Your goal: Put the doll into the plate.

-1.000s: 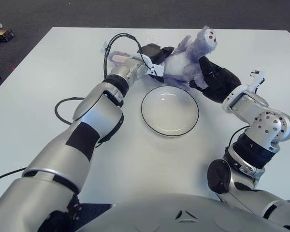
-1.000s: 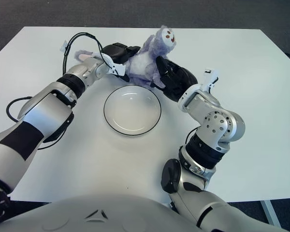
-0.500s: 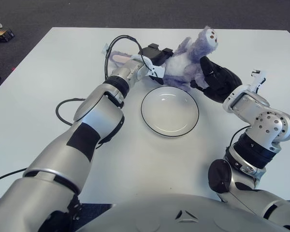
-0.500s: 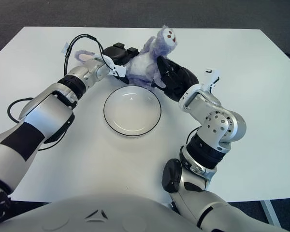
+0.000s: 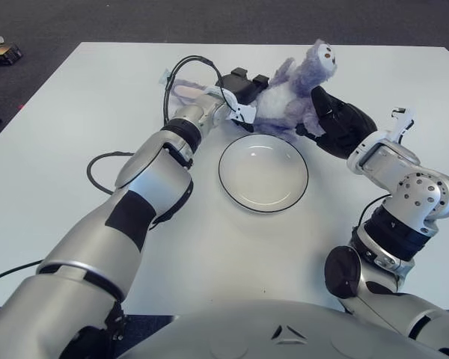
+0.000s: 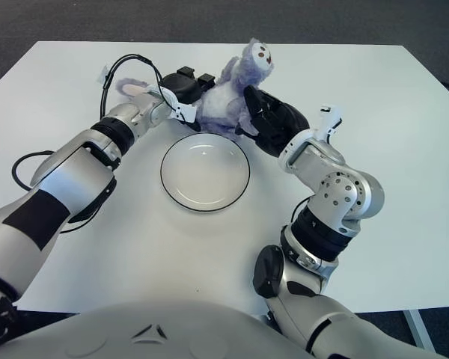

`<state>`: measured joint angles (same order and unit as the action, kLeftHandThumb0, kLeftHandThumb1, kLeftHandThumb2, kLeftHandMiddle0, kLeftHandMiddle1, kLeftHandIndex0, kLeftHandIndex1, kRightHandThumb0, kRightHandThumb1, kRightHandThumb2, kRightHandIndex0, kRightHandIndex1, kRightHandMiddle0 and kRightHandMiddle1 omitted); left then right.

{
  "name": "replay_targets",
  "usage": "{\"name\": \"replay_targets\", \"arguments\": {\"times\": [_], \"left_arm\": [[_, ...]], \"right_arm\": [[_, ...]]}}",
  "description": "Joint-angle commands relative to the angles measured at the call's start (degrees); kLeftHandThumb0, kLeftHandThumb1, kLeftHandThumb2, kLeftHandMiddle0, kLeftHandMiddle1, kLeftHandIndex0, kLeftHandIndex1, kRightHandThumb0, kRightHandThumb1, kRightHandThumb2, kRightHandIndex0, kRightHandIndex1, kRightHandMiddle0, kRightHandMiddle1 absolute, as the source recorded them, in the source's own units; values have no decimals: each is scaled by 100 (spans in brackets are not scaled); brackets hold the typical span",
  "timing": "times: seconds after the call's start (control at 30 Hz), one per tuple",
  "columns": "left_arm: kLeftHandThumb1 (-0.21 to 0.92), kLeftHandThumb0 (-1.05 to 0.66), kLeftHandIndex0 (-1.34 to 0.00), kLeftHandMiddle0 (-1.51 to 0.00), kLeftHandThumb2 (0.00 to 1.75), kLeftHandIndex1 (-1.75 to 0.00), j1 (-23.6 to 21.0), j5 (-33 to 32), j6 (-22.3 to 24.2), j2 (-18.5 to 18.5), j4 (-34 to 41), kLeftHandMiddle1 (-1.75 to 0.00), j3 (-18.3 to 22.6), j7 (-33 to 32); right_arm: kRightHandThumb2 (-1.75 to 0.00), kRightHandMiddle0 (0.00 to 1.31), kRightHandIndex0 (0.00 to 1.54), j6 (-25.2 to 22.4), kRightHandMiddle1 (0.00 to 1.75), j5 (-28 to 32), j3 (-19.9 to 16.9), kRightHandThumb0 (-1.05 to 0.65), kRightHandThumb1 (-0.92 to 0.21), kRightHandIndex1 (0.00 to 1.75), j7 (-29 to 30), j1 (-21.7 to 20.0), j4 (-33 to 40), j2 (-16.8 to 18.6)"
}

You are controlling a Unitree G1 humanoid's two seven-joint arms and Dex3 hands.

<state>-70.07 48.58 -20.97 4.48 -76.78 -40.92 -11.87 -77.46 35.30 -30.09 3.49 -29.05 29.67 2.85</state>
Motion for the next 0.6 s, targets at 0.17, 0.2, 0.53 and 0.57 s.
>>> {"name": "replay_targets", "arguments": {"times": [0.17,0.2,0.53,0.57], "left_arm": [[92,34,-18,-51,20,-151,151,162,19,40,-75,-140,-179,-154],[92,34,-18,-51,21,-151,154,160,19,42,-76,-140,-185,-160],[92,35,-20,-52,20,-150,194,151,50,40,-86,-140,-215,-221],[92,35,-20,-53,20,-150,199,158,72,37,-87,-140,-224,-246]], "right_arm": [[-61,74,93,160,175,160,-34,16,-60,175,-91,-53,-12,-89],[-61,74,93,163,175,161,-36,16,-60,175,-88,-52,-13,-88],[-46,69,73,39,175,106,-160,-40,-86,175,184,-69,123,25],[-45,68,71,-153,175,200,-316,-45,-88,175,95,-43,140,-127]]}}
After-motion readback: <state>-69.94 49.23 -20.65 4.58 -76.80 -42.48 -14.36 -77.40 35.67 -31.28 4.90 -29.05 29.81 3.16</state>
